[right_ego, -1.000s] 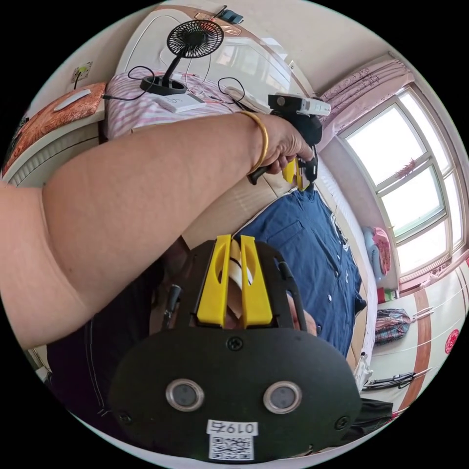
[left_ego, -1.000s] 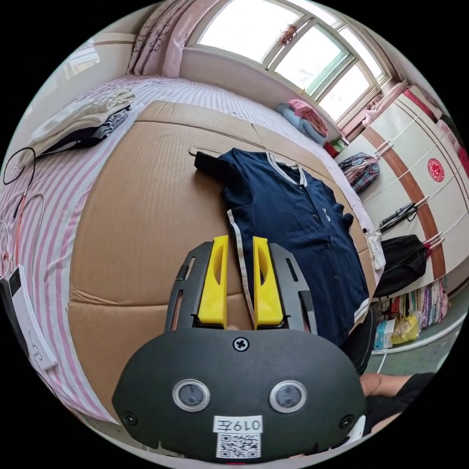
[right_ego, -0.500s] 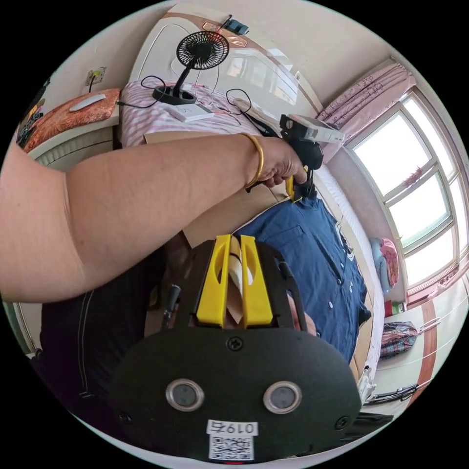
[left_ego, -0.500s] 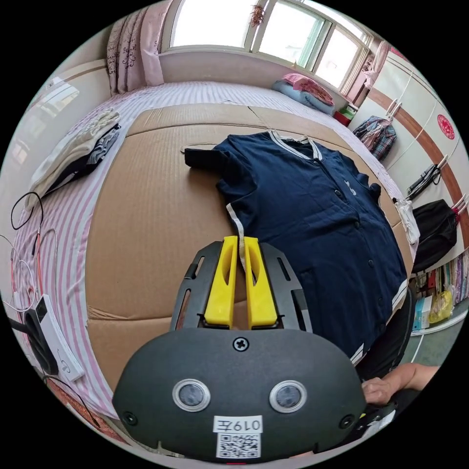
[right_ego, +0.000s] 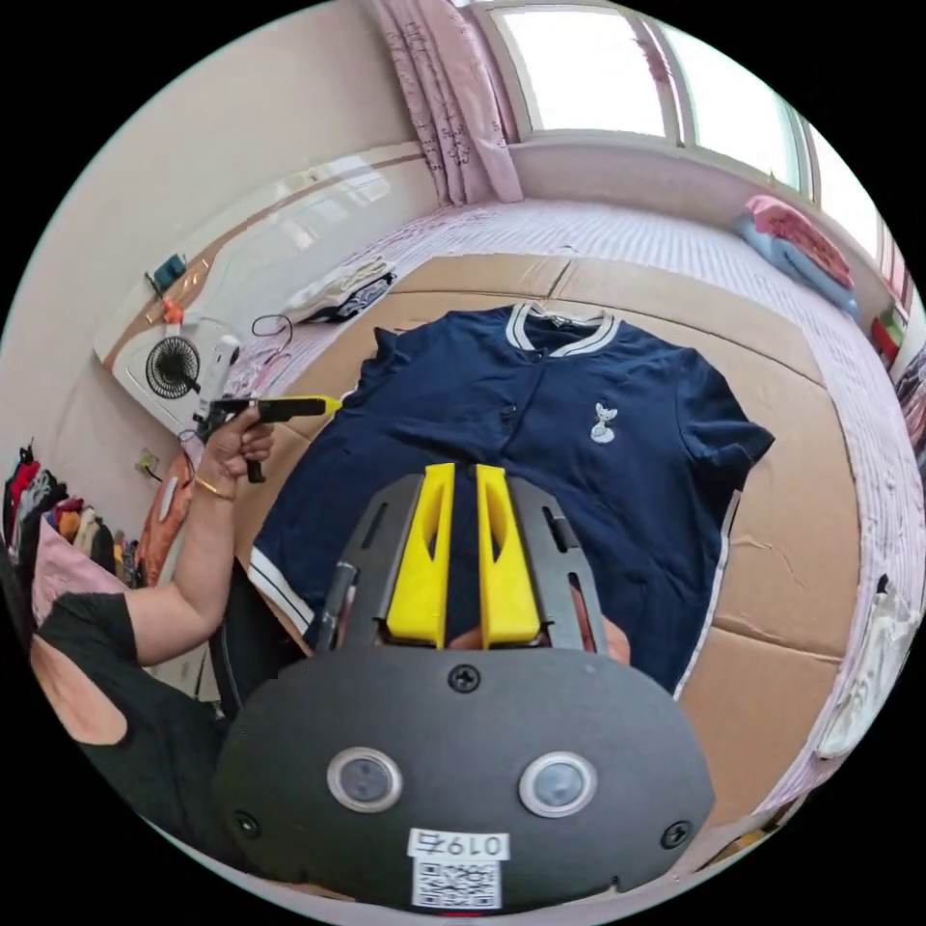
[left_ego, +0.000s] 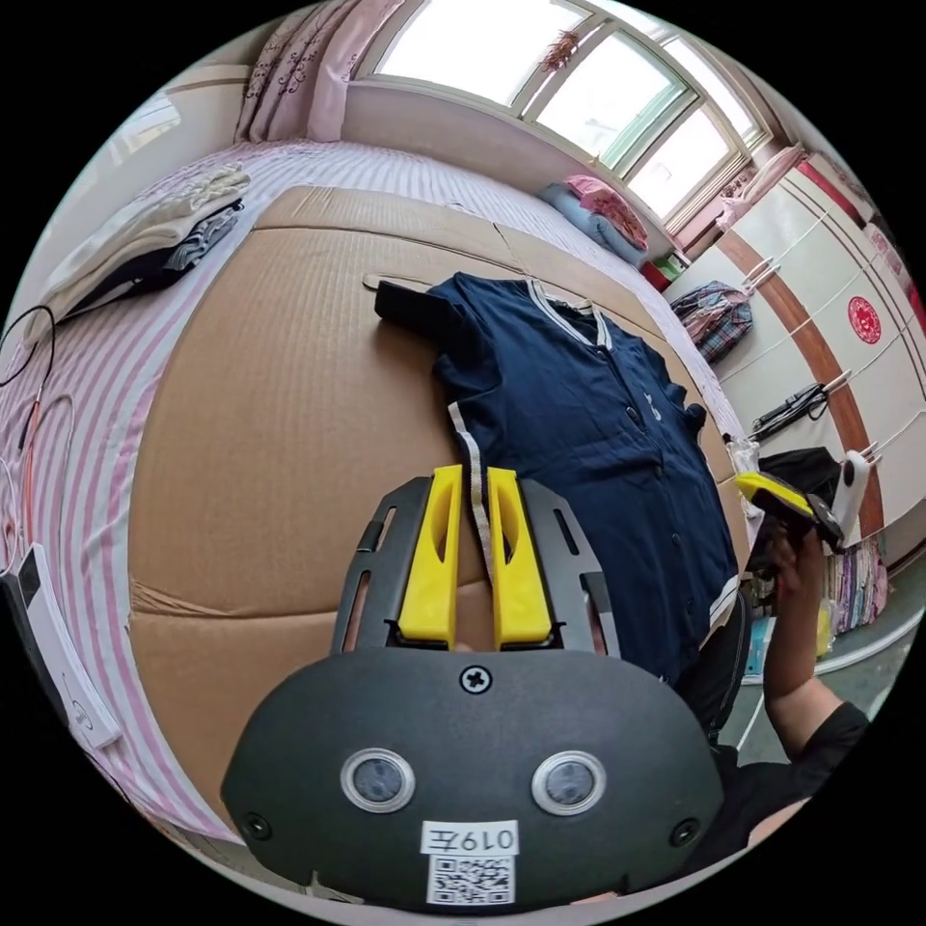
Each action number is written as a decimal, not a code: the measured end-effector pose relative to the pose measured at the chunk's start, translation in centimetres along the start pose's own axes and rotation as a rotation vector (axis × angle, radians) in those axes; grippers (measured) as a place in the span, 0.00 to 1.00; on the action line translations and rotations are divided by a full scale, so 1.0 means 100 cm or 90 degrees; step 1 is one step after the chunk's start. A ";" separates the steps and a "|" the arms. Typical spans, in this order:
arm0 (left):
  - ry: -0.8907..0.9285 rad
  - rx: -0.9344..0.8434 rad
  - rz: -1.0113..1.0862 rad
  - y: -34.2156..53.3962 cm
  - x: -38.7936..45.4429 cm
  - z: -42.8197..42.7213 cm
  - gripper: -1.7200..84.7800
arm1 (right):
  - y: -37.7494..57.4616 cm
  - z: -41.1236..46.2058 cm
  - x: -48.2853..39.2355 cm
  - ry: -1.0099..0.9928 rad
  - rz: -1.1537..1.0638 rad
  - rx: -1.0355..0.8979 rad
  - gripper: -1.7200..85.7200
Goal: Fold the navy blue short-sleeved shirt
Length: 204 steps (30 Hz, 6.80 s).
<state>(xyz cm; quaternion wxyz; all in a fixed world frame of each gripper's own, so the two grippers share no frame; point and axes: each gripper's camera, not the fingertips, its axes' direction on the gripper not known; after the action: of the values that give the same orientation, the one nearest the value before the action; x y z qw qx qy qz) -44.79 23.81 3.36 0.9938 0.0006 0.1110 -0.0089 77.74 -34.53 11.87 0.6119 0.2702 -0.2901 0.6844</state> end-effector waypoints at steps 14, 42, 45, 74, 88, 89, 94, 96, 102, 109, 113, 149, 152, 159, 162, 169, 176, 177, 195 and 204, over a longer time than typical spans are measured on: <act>0.059 -0.013 -0.032 0.010 -0.022 0.014 0.03 | -0.127 -0.073 0.135 -0.308 0.255 -0.121 0.11; 0.110 -0.010 -0.048 0.118 -0.036 -0.012 0.09 | -0.140 -0.293 0.114 -0.303 0.169 -0.133 0.09; 0.149 0.000 -0.057 0.142 -0.032 -0.014 0.10 | -0.136 -0.300 0.116 -0.322 0.185 -0.124 0.09; 0.149 0.001 -0.044 0.266 -0.013 -0.036 0.10 | -0.037 -0.373 0.090 -0.375 0.162 -0.125 0.09; 0.156 -0.028 -0.033 0.307 -0.006 -0.038 0.05 | -0.002 -0.373 0.091 -0.350 0.169 -0.116 0.01; 0.153 -0.035 -0.034 0.308 -0.007 -0.036 0.05 | 0.001 -0.370 0.092 -0.355 0.173 -0.121 0.02; 0.170 -0.043 -0.056 0.315 -0.012 -0.041 0.06 | 0.015 -0.374 0.095 -0.376 0.185 -0.094 0.05; 0.159 -0.038 -0.057 0.325 -0.009 -0.048 0.07 | 0.024 -0.380 0.093 -0.381 0.180 -0.088 0.07; 0.215 -0.040 -0.066 0.346 -0.005 -0.048 0.09 | 0.057 -0.382 0.081 -0.416 0.179 -0.096 0.07; 0.224 -0.061 -0.050 0.344 -0.008 -0.044 0.05 | 0.068 -0.381 0.071 -0.402 0.170 -0.102 0.02; 0.218 -0.064 -0.042 0.343 -0.015 -0.051 0.05 | 0.069 -0.386 0.071 -0.376 0.163 -0.102 0.01; 0.284 0.104 -0.079 0.252 -0.100 -0.078 0.04 | -0.006 -0.419 0.015 -0.349 0.118 -0.052 0.07; 0.221 0.110 -0.062 0.192 -0.100 -0.074 0.05 | -0.077 -0.419 0.015 -0.293 0.099 -0.024 0.08; 0.160 0.049 -0.102 0.031 -0.119 -0.007 0.12 | -0.225 -0.342 0.037 -0.242 0.150 -0.055 0.09; 0.143 0.024 -0.111 -0.015 -0.125 0.016 0.13 | -0.266 -0.311 0.035 -0.259 0.175 -0.066 0.10; 0.175 0.008 -0.109 -0.083 -0.129 0.058 0.13 | -0.317 -0.268 0.013 -0.221 0.202 -0.108 0.10; 0.126 -0.023 -0.057 -0.142 -0.110 0.085 0.09 | -0.342 -0.252 -0.017 -0.211 0.187 -0.118 0.02; 0.121 -0.026 -0.047 -0.150 -0.106 0.089 0.07 | -0.344 -0.251 -0.019 -0.206 0.186 -0.121 0.02; 0.209 -0.002 -0.052 -0.243 -0.082 0.144 0.04 | -0.378 -0.238 -0.097 -0.190 0.144 -0.130 0.01; 0.049 0.134 -0.022 -0.262 -0.025 0.098 0.05 | -0.394 -0.266 -0.132 -0.171 -0.020 -0.110 0.09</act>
<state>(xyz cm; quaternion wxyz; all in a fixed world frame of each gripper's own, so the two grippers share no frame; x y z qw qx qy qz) -45.50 -2.38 13.48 0.9829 0.1036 0.1476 -0.0380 117.91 -20.92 -13.29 0.5991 0.3102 -0.4232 0.6048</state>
